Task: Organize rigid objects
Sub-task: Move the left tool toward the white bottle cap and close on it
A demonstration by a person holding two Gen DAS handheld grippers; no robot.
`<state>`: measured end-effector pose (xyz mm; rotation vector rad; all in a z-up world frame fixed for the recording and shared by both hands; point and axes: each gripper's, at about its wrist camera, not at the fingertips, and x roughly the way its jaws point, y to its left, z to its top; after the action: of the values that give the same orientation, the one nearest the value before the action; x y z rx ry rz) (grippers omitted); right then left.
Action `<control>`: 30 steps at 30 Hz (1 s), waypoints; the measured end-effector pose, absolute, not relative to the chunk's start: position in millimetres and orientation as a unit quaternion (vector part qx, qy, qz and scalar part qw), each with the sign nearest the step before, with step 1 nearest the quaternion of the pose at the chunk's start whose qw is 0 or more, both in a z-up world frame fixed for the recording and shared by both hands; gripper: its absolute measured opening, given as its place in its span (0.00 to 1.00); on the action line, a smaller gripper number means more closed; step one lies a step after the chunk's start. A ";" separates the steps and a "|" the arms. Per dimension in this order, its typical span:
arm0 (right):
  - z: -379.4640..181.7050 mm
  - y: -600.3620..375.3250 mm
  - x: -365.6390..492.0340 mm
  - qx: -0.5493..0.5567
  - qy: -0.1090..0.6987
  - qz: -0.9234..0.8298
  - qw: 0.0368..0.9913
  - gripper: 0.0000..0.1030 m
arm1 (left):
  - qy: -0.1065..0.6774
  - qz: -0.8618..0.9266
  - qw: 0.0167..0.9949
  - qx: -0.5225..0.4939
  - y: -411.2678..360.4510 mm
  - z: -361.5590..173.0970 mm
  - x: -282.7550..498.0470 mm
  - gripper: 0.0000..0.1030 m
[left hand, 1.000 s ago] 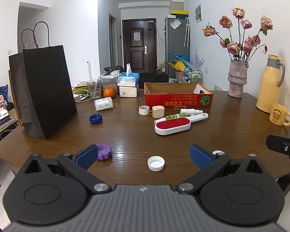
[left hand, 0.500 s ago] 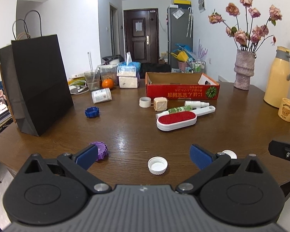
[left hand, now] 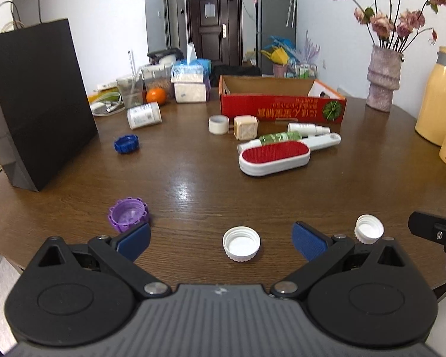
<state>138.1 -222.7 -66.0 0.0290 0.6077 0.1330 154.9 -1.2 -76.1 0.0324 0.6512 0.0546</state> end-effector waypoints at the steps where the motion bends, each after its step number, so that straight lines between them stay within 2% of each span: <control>1: -68.0 -222.1 141.9 0.013 0.302 0.065 0.951 1.00 | 0.324 0.026 0.945 0.016 -1.4 -79.1 158.9 1.00; 15: -98.6 -218.0 183.1 0.000 0.345 0.068 0.936 1.00 | 0.375 0.020 0.927 0.015 -1.0 -111.1 197.3 1.00; 24: -121.2 -215.1 196.7 -0.020 0.362 0.072 0.929 0.95 | 0.396 0.016 0.918 0.016 -3.1 -128.4 210.6 1.00; 28: -127.8 -215.1 201.1 -0.024 0.367 0.070 0.927 0.94 | 0.402 0.013 0.915 0.014 -4.7 -133.8 214.3 0.94; 30: -130.0 -215.4 202.7 -0.024 0.368 0.071 0.927 0.93 | 0.406 0.011 0.914 0.015 -5.9 -136.6 215.5 0.87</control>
<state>202.7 -215.4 -130.0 -0.0497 0.7542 0.1456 215.5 -5.9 -136.6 0.0317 0.8365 0.0230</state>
